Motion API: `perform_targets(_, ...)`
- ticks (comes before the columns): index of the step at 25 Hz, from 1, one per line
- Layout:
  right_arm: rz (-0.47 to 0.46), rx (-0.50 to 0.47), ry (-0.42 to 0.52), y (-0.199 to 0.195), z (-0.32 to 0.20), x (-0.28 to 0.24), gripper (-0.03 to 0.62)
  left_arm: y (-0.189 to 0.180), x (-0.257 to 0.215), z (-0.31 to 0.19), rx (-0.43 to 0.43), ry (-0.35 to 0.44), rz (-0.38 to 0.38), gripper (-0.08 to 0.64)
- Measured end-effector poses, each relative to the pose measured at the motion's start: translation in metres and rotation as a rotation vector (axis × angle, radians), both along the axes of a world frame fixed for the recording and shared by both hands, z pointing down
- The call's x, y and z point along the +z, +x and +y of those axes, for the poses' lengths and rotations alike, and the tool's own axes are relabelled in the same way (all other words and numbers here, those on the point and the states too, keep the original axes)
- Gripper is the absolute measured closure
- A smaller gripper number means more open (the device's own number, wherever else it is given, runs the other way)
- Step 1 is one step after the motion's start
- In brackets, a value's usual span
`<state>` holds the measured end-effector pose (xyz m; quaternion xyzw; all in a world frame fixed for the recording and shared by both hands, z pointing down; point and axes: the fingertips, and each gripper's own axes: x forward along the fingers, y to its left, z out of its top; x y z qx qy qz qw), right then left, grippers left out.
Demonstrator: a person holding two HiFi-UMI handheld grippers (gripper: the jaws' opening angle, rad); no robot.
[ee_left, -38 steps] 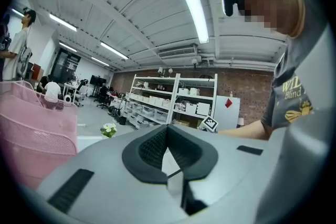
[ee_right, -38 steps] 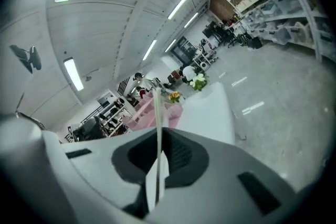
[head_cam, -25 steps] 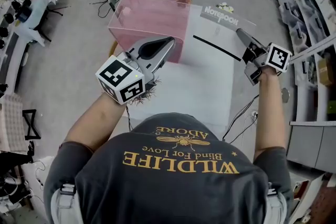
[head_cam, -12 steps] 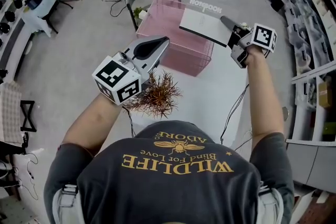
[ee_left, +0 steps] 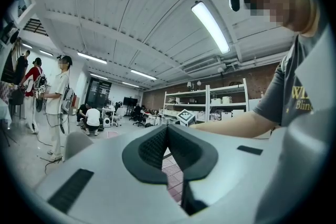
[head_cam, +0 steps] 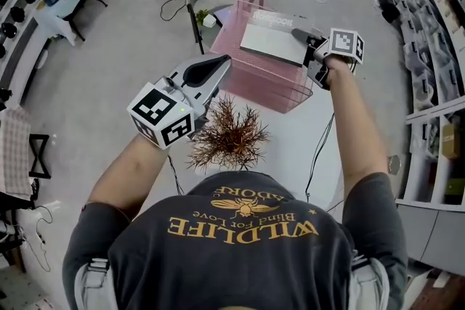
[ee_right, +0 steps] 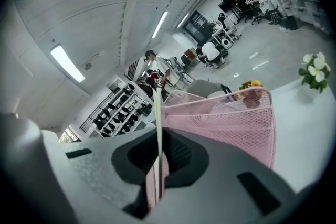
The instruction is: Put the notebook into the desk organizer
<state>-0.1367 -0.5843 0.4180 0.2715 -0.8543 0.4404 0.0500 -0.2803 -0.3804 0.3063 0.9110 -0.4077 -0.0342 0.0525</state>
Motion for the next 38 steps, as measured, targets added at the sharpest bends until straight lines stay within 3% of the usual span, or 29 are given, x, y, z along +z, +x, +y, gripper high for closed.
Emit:
perform_targets(6,0.263,0.022,0.015,0.003,-0.012,0.042,0.583,-0.018,0.006,-0.004,-0.003,-0.008,0.015,0.56)
perform_targets(14,0.753,0.006,0.186,0.01,-0.015,0.07,0.545,-0.028,0.011,-0.004,0.014,-0.021,0.033,0.56)
perform_targets(22,1.04,0.006,0.305,0.014,-0.023,0.072,0.481,-0.038,0.015,-0.001,0.031,-0.029,0.051,0.559)
perform_targets(25,1.083,0.011,0.348,0.013,-0.027,0.07,0.411,-0.041,0.015,0.0,0.032,-0.033,0.059,0.56)
perform_targets(30,1.151,0.086,0.334,0.035,-0.032,0.065,0.301,-0.043,0.016,0.002,0.039,-0.032,0.061,0.56)
perform_targets(35,1.079,0.121,0.338,0.042,-0.026,0.055,0.259,-0.04,0.014,0.004,0.035,-0.022,0.062,0.558)
perform_targets(38,0.98,0.147,0.383,0.046,-0.015,0.035,0.259,-0.031,0.011,0.005,0.035,-0.012,0.062,0.559)
